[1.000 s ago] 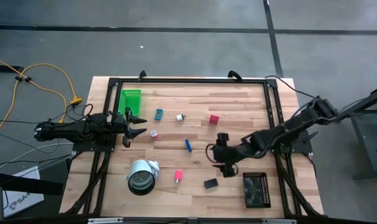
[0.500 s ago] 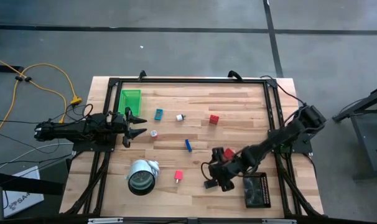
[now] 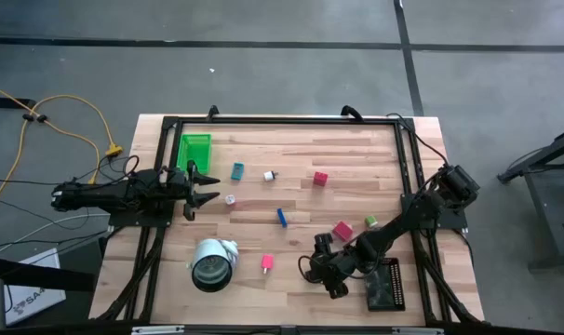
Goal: Pick & Place Office items
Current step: Put the black digital clock into the black bin
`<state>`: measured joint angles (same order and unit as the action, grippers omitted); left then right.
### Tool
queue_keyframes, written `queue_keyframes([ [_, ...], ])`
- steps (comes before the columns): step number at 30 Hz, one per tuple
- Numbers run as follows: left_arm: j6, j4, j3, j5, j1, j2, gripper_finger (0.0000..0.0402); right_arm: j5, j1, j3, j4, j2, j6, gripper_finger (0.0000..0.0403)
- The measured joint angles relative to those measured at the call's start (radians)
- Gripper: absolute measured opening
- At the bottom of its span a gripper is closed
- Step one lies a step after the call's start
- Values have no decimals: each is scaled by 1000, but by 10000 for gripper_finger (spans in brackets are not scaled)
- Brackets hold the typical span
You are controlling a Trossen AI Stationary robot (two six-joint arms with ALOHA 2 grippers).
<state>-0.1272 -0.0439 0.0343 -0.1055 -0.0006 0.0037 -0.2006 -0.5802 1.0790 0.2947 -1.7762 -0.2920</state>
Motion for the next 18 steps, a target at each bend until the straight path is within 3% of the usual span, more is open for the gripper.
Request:
queue_keyframes([
  [18,0,-2,0,0,0,0,196,-87,-64,0,-32,-65,-65,317],
])
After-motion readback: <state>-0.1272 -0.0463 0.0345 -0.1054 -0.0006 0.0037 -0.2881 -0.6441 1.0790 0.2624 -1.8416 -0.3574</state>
